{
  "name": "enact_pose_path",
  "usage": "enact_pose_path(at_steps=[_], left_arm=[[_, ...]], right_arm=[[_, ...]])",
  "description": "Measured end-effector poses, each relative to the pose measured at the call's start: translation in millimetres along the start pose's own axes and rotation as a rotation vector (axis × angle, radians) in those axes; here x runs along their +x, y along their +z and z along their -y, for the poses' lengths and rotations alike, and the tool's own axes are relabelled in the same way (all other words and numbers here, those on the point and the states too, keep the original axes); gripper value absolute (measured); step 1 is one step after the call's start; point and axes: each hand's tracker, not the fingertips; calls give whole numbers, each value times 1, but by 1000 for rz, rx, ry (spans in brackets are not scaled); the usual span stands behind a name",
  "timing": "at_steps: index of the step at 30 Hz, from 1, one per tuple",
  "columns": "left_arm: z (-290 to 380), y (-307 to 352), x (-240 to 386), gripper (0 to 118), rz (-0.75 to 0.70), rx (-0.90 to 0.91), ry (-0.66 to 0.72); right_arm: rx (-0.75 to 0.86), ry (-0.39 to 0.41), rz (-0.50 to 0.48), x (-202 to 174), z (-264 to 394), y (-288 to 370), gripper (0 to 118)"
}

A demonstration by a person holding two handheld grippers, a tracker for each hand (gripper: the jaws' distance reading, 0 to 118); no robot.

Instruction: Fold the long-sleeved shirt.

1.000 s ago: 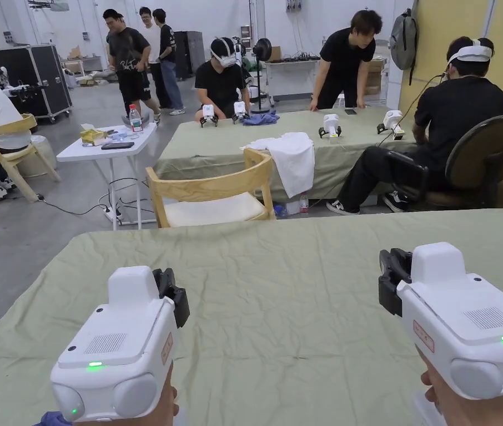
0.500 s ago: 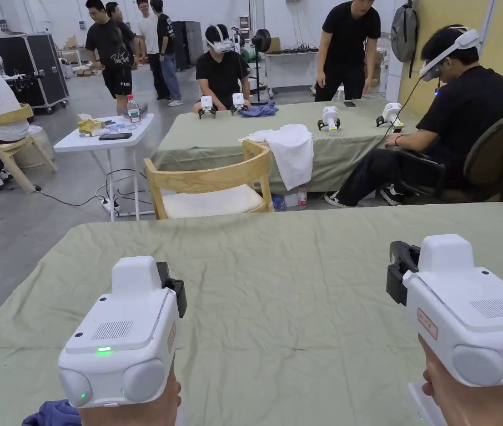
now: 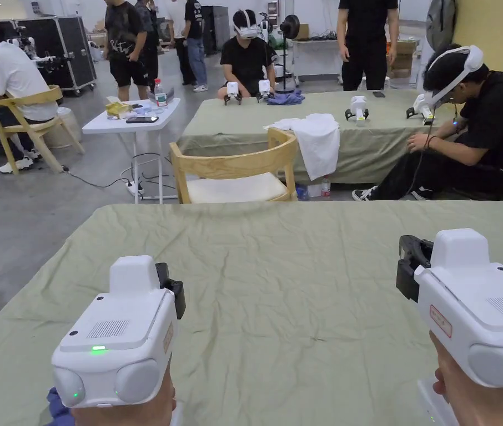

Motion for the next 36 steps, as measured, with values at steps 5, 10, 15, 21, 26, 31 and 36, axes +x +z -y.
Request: enact_pose_path(at_steps=[5,10,15,21,26,31,36], left_arm=[[10,21,-50,0,-125,-12,8],[21,47,-104,0,-257,-25,14],[37,67,-138,0,-318,-51,25],[53,84,-169,0,-404,-91,40],[58,77,-178,0,-398,-112,50],[56,46,-184,0,-294,-205,24],[58,1,-188,0,-161,-361,-97]], right_arm=[[-15,31,-136,-52,5,-19,0],[-25,49,-274,-113,10,-33,0],[-37,47,-408,-170,15,-41,0],[-58,82,-515,-221,23,-46,0],[-89,85,-541,-232,31,-54,0],[-141,116,-553,-233,44,-64,0],[-236,155,-570,-236,65,-86,0]])
